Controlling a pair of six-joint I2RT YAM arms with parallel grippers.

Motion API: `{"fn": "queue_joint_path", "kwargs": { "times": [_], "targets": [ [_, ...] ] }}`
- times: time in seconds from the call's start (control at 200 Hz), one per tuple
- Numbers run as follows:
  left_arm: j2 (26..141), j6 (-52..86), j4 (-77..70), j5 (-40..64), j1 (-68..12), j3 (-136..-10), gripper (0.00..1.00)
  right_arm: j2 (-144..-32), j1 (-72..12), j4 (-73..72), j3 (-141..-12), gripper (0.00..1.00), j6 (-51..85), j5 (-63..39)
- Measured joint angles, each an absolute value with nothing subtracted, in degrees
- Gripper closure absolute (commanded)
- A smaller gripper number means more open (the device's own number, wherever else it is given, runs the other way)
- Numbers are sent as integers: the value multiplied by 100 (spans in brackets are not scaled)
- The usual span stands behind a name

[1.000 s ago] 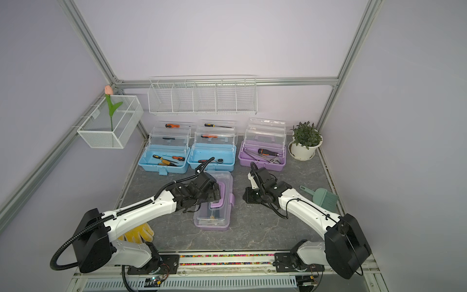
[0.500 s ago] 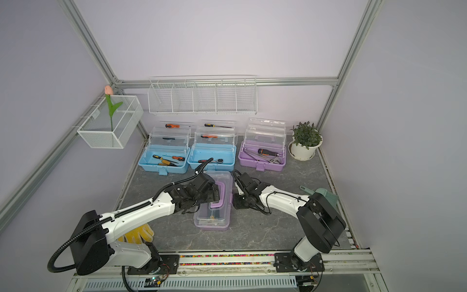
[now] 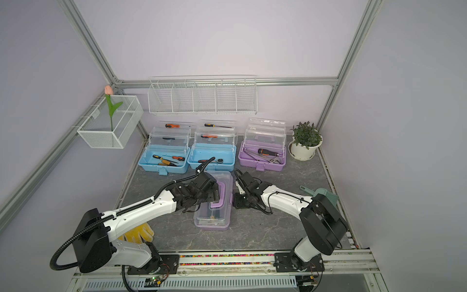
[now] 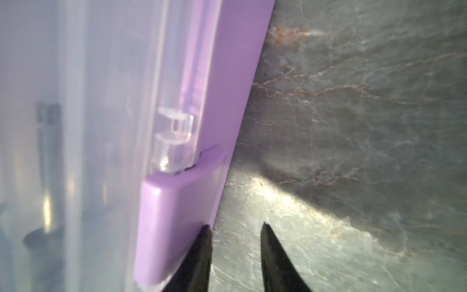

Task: Close toolboxes
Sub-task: Fasten the toolbox latch on the toolbox, then move the toolbox to the center of the board.

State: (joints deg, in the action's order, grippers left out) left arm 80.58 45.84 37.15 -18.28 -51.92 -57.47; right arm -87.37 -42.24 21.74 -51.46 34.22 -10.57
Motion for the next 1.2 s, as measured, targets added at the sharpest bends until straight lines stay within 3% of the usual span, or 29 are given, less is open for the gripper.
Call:
{"fn": "queue_joint_path", "kwargs": {
  "times": [0.11,0.39,0.465,0.75,0.855,1.14,1.2],
  "targets": [
    [8145,4469,4001,-1962,-5192,-5937,19,-8285,-3935,2303,-5188,55,3245,-1149],
    [8256,4167,4248,-1831,-5072,-6143,28,-7734,-2657,3267,-6080,48,2519,-965],
    [8278,4073,4322,-1772,-5013,-6198,40,-7867,-2272,3507,-6543,51,2268,-856],
    [8291,3461,4622,-1715,-4292,-6359,43,-9190,-1815,3944,-8141,51,1448,-709],
    [8305,3173,4803,-1712,-3977,-6449,50,-9633,-1855,3938,-8458,55,1310,-652],
    [8215,2318,4998,-1883,-2637,-6510,52,-10626,-2086,4066,-9417,54,1109,-320],
    [8206,2139,5002,-1944,-2425,-6543,43,-10770,-2161,4040,-9513,50,1074,-255]
  ]
}}
